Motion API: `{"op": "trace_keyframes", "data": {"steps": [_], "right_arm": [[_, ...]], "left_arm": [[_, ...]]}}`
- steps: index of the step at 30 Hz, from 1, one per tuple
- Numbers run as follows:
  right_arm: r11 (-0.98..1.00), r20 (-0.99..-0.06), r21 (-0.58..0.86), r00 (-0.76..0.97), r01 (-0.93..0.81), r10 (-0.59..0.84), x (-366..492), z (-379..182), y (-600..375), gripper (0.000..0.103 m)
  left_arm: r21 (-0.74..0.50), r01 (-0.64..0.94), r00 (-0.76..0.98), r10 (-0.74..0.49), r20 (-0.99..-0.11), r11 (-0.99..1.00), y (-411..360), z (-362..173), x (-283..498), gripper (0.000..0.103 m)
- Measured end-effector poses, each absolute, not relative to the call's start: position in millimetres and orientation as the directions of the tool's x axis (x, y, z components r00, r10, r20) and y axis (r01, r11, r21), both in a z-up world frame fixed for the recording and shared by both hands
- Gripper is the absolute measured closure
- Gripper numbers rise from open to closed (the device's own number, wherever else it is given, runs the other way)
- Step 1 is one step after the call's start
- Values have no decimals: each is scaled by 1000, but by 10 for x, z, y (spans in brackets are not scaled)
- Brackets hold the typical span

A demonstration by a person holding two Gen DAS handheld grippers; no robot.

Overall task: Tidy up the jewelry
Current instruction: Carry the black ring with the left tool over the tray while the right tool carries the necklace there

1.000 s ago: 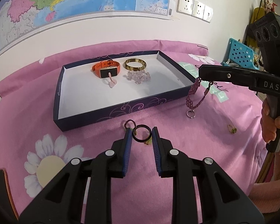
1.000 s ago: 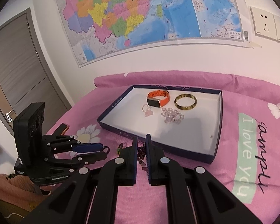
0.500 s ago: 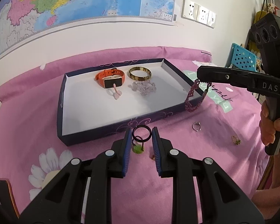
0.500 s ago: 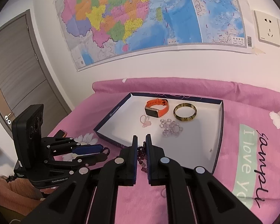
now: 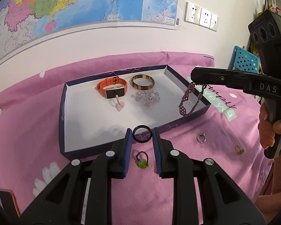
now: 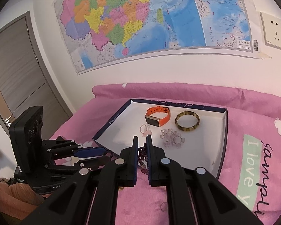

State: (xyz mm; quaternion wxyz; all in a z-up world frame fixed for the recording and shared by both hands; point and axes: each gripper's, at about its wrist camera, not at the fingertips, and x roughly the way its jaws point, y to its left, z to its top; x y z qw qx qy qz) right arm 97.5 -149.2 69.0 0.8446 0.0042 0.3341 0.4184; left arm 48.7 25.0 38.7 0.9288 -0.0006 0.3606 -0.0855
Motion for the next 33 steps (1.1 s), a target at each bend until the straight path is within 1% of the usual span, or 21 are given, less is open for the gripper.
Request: {"op": "trace_keyframes", "data": {"steps": [33], "right_arm": [[648,-588,356,378,-673,715,1468,483,-1210,96]], "left_arm": [[-60,124,705,-131,-697,990,328,289,875,81]]}}
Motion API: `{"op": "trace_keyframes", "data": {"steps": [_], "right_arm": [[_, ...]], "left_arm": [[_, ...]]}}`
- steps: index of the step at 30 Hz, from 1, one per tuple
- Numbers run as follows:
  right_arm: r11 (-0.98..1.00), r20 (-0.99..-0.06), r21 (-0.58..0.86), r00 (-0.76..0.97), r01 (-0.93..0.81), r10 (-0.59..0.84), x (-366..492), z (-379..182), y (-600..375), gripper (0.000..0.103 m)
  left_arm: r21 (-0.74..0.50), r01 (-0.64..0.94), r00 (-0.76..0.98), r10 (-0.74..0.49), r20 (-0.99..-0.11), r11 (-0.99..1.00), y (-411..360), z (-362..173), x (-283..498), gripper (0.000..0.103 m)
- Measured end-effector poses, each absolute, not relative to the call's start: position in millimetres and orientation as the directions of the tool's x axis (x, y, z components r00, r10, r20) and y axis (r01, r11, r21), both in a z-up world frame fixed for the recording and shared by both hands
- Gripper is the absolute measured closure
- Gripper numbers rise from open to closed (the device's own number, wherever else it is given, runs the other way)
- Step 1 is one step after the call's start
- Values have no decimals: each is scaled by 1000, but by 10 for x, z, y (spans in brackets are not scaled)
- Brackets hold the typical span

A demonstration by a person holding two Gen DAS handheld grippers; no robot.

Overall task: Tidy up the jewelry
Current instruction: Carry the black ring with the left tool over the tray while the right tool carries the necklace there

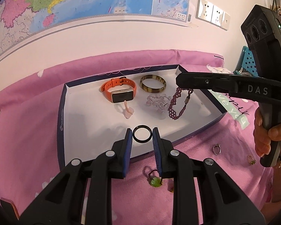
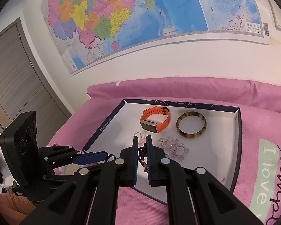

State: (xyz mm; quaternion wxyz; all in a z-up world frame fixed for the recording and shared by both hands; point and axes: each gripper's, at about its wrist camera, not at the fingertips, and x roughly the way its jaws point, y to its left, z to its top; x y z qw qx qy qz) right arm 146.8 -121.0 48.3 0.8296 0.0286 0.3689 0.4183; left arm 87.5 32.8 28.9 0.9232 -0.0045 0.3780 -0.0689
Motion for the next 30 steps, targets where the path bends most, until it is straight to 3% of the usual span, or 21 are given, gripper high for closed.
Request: {"op": "trace_keyframes", "data": {"steps": [30], "right_arm": [[656,-615,408,340,-634,711,1686,260,-1128,96]], "left_arm": [[-46,85,667,-91,-739,995,347,107,1137,81]]}}
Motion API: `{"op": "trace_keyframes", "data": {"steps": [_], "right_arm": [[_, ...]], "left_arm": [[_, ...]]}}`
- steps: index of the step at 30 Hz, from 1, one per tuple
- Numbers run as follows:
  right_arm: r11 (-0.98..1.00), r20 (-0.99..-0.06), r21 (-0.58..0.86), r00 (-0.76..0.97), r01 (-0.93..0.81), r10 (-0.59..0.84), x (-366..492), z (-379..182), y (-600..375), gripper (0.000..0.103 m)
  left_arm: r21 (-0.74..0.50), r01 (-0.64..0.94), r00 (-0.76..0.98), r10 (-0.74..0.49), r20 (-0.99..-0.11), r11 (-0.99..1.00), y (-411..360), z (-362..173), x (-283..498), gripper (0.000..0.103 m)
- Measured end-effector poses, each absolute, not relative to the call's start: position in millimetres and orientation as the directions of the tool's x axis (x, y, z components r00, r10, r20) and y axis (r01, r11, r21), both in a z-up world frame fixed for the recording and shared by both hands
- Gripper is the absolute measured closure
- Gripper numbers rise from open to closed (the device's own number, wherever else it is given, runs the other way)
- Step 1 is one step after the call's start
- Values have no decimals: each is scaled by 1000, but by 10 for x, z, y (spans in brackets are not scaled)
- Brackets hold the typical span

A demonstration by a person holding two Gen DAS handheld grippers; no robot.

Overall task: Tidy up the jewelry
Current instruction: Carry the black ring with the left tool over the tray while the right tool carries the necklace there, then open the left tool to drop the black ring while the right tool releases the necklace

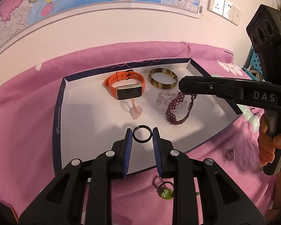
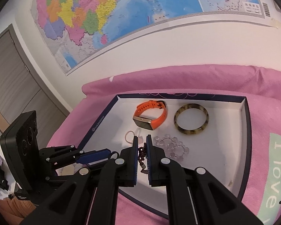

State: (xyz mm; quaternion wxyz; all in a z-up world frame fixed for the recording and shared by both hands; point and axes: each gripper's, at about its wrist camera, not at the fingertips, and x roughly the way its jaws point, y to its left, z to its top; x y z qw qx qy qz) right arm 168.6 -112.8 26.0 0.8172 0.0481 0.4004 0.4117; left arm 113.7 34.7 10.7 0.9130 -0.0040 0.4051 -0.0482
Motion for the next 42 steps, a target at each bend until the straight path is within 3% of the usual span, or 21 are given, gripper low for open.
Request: {"op": "trace_keyframes", "data": {"steps": [42], "right_arm": [[762,-725,323,370,-561,580,1930,-99,-1122,94]], "left_arm": [[-63,60,620,-87,-779,996,357,-61,1402,80]]}}
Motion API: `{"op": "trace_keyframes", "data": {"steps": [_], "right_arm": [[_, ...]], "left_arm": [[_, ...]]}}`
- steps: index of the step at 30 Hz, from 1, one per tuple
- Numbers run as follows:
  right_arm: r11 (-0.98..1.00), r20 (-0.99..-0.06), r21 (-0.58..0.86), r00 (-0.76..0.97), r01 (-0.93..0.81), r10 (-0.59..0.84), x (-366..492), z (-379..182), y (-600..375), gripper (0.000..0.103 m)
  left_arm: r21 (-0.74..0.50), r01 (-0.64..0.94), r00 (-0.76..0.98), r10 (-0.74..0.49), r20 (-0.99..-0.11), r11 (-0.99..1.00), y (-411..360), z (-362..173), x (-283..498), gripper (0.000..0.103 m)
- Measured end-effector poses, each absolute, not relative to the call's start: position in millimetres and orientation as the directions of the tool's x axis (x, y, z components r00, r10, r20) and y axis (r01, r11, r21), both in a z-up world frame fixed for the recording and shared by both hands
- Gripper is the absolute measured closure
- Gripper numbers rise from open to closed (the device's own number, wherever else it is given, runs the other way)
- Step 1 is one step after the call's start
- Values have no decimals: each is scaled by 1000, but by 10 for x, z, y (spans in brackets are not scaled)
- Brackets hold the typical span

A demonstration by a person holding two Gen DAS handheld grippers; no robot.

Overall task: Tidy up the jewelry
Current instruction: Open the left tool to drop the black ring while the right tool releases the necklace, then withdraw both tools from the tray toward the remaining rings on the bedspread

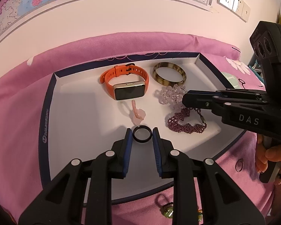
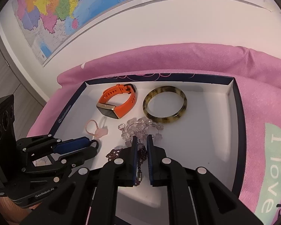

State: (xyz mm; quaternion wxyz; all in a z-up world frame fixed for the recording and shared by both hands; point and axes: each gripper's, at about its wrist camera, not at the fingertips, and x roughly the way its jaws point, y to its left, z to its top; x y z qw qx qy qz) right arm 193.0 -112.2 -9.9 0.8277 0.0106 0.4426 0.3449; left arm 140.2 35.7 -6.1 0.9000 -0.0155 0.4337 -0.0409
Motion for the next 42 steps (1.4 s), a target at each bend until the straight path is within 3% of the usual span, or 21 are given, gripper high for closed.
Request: {"op": "trace_keyframes", "data": {"steps": [4,7,15,17,19,24,36,42], "right_arm": [[774,-726,319,385,-546,570,1922,-78,-1159,90],[776,-717,321,395,-543,574,1896,-40,-1201,79],[767,-680,310,434,-561,592,1702,169,-1302,44],[765,-671,300,444,-570,594,1617,229,-1337,25],[755,-661,292,446,-588,603,1519,287,-1382,23],[752,-649,293,455,-590,609,1320,360,-1573,11],[797,-687,235,485,-557,541,801,208,-2154,12],[787,-701,311,431,-533,569,541,68,-2410,25]], "left_arm": [[-65,56,625,-86,-776,996,356,-67,1396,79],[-67,53,627,-86,-774,996,365,-68,1383,68],[-64,21,670,-62,-740,998,463,95,1235,45],[-65,10,685,-55,-726,998,499,166,1149,42],[-58,1,700,-43,-713,998,520,226,1057,32],[-42,-11,739,-20,-673,999,565,350,767,25],[-69,49,728,-83,-680,996,473,185,250,25],[-69,105,708,-123,-696,992,313,99,119,25]]}}
